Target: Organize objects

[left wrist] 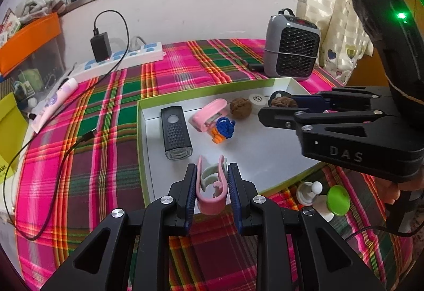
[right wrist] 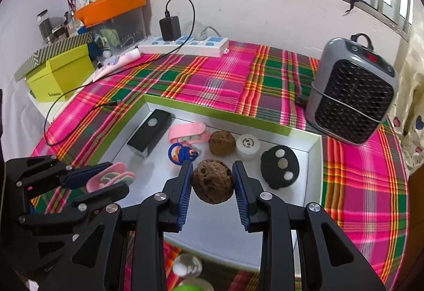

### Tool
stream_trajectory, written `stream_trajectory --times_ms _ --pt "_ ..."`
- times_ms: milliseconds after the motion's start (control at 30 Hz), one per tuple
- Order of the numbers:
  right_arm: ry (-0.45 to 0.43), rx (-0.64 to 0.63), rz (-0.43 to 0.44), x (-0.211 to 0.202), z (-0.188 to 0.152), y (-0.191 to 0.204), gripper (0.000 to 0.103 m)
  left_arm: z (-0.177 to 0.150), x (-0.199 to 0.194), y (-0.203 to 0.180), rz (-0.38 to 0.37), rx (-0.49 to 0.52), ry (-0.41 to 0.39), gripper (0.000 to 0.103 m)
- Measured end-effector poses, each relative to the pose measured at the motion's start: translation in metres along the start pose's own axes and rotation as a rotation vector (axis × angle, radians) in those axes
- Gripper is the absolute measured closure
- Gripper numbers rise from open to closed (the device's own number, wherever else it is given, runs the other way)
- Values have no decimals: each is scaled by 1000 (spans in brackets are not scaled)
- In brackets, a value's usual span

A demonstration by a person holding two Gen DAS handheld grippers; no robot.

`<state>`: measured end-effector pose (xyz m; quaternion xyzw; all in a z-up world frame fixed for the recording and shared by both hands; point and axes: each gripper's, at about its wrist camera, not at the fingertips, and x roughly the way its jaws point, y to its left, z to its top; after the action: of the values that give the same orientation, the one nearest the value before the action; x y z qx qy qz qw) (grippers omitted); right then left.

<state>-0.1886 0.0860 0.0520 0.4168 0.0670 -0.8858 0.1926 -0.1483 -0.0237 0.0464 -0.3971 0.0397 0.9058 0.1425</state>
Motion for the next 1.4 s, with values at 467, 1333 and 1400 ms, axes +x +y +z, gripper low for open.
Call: stream_trajectory --times_ms 467,1333,1400 --pt "47 -27 -9 25 11 0 71 5 18 3 3 -2 21 82" --pt "90 -57 -9 51 17 4 71 7 35 6 25 -20 36 82" --pt "95 -59 -6 53 16 5 71 7 35 7 24 -20 36 82"
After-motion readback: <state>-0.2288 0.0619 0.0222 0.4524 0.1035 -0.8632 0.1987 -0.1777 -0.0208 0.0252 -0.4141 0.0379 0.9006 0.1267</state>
